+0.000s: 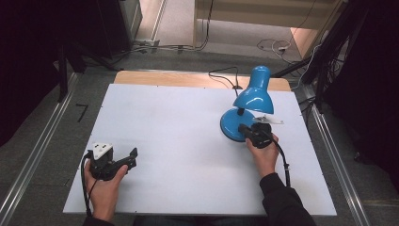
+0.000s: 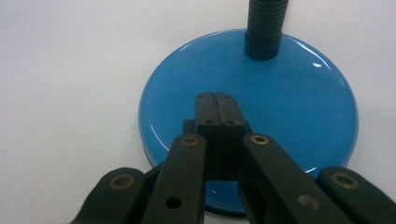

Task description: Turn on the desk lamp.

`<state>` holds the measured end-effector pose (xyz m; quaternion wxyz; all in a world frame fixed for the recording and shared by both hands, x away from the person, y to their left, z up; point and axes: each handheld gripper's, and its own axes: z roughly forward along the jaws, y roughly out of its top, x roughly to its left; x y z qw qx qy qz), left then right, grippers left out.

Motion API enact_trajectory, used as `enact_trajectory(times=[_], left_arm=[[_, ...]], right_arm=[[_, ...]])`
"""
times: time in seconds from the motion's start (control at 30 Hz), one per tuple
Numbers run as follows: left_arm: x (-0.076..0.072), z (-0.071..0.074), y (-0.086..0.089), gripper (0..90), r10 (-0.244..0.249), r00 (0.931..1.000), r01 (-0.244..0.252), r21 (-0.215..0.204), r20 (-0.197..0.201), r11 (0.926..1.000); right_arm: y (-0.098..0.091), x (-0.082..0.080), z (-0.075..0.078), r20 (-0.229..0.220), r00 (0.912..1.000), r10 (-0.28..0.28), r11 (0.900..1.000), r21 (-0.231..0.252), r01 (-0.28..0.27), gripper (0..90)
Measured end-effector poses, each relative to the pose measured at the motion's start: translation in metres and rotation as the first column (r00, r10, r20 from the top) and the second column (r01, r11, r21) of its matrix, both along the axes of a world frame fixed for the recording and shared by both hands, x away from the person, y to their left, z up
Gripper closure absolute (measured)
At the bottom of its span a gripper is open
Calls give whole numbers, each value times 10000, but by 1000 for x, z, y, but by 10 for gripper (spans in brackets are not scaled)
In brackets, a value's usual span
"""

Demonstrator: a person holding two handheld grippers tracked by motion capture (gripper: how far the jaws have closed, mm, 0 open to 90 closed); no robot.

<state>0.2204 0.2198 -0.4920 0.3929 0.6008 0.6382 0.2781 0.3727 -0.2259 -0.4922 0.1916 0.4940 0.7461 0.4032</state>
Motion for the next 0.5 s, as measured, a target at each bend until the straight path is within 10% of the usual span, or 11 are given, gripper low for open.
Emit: enact_trajectory(times=[0.5], left_arm=[[0, 0, 0, 137, -15, 10000, 15, -13, 7, 10000]], right_arm=[[-1, 0, -2, 65, 10000, -66, 10000, 3, 66, 877]])
